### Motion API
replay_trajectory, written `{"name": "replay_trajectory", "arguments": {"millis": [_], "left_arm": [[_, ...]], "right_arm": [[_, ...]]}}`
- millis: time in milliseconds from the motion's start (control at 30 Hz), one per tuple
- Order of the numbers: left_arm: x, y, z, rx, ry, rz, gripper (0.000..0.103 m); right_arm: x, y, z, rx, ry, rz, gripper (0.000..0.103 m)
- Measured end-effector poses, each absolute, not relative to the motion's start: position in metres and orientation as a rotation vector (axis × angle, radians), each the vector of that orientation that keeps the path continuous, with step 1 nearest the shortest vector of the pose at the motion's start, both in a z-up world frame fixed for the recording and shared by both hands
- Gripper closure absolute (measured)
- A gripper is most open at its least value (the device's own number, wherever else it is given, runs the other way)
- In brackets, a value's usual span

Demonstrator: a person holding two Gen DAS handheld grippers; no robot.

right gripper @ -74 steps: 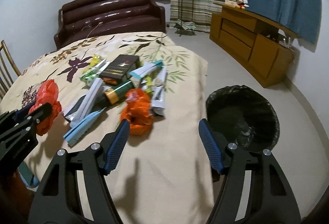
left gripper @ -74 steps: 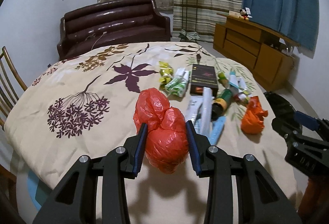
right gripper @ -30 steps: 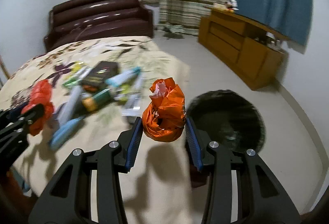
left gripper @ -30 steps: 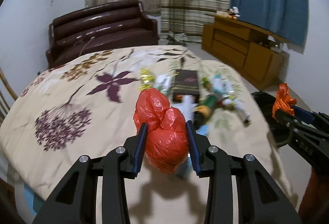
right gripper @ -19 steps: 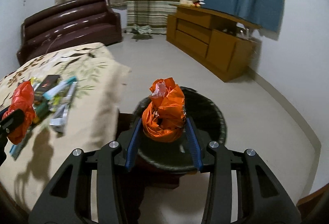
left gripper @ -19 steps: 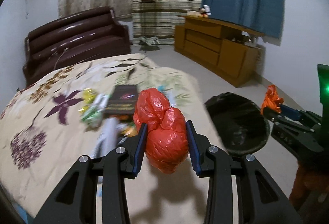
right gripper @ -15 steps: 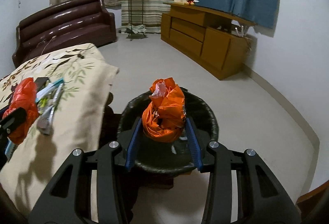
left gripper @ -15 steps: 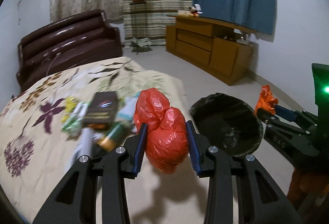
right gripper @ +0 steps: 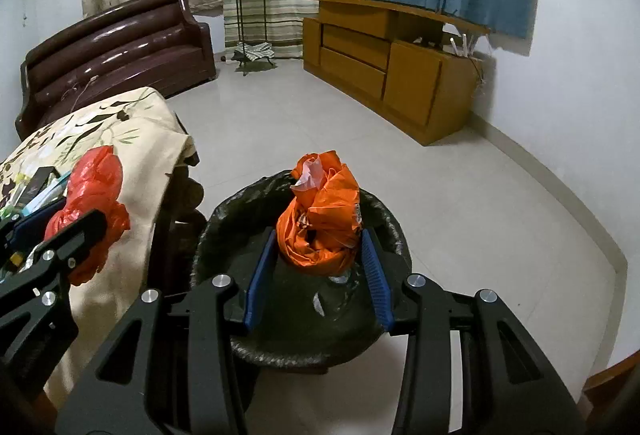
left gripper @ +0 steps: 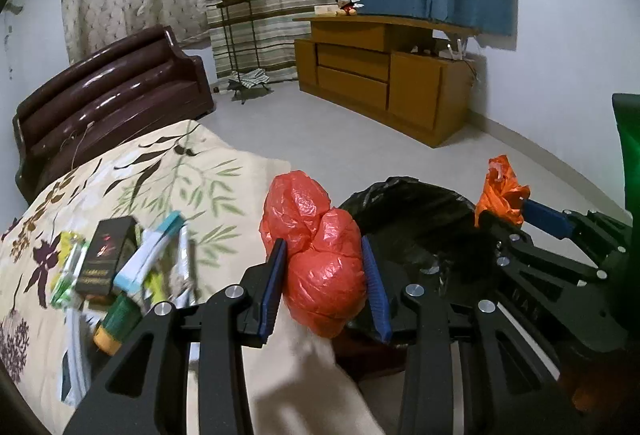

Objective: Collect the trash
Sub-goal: 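Carry both bags over the black bin and open both tools to drop them, then move both open tools back over the bed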

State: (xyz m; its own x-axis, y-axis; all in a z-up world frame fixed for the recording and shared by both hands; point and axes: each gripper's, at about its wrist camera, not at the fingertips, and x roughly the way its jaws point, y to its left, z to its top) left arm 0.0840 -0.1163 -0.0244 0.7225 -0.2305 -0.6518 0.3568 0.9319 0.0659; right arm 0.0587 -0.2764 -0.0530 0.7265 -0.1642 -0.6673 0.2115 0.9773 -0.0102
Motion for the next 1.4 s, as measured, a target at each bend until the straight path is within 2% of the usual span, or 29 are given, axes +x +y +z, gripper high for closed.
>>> {"name": "replay_trajectory", "arguments": {"millis": [400,433,467,533,600,833,1033,1167,1400], "left_arm": [[0.109,-0.149,-0.038,0.242,0.725,-0.318,0.064],[0.109,-0.148,-0.039,0.241,0.729,-0.316,0.061],[0.109,-0.149,-0.039,0.241,0.729,-0.314,0.053],[0.108,-0.147,-0.037,0.231,0.721,-0.311,0.046],[0.107,-0.147,-0.036,0.232,0.711,-0.307,0.045],[0.105,-0.139,-0.031,0.216,0.709,-0.289,0.039],[0.099,-0.123,-0.025,0.195,0.705,-0.278,0.038],[0.094,-0.110,-0.019,0.190,0.691,-0.264,0.038],[0.080,-0.075,-0.010,0.170,0.683,-0.218,0.034]], "right_arm": [[0.079,-0.297,-0.064,0.084,0.736,-0.219,0.061],[0.080,-0.298,-0.066,0.084,0.739,-0.217,0.061],[0.081,-0.299,-0.066,0.086,0.741,-0.216,0.061],[0.081,-0.301,-0.067,0.090,0.738,-0.219,0.058],[0.080,-0.302,-0.069,0.102,0.739,-0.224,0.054],[0.073,-0.305,-0.066,0.125,0.727,-0.235,0.052],[0.061,-0.302,-0.059,0.143,0.707,-0.238,0.042],[0.054,-0.296,-0.055,0.143,0.691,-0.242,0.027],[0.043,-0.272,-0.052,0.153,0.703,-0.191,0.024]]}}
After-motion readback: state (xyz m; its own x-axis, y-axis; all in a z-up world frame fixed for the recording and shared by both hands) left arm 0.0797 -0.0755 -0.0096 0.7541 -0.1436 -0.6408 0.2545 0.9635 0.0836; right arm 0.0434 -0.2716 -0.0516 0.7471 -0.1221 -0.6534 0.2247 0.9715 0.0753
